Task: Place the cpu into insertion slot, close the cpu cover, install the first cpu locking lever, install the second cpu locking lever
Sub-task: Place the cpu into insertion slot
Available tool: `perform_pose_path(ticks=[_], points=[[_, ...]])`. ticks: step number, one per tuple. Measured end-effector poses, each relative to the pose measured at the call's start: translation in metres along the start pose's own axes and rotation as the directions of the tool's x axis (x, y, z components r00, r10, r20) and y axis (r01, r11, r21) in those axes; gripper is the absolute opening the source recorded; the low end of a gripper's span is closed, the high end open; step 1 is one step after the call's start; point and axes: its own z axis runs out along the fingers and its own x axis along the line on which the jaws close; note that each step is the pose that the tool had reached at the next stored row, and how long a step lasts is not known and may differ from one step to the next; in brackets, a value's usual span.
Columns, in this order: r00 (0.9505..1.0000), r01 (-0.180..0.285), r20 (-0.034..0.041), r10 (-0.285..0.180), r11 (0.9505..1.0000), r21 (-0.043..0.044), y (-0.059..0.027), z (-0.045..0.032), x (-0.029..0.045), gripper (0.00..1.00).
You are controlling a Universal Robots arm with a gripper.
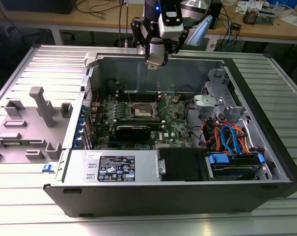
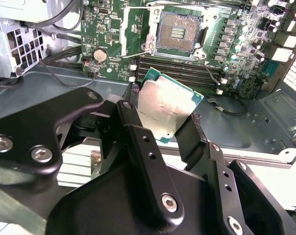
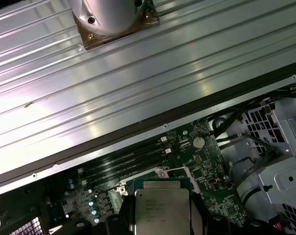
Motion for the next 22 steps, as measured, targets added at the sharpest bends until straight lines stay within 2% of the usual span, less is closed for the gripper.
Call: perform_pose_path(ticks=[4, 12, 19, 22], points=[[1.0000, -0.002, 0.0003, 0.002, 1.0000, 0.0000, 0.0000, 0.0000, 0.0000, 0.55], [0.9977, -0.068, 0.0060, 0.068, 0.9977, -0.0017, -0.0014, 0.0005, -0.0005, 0.55], [0.9974, -0.072, 0.0064, 0.072, 0.9974, -0.0017, -0.0068, 0.0014, -0.0025, 0.55], [0.9929, -0.118, 0.0104, 0.118, 0.9930, -0.0028, -0.0070, 0.0024, -0.0027, 0.55]])
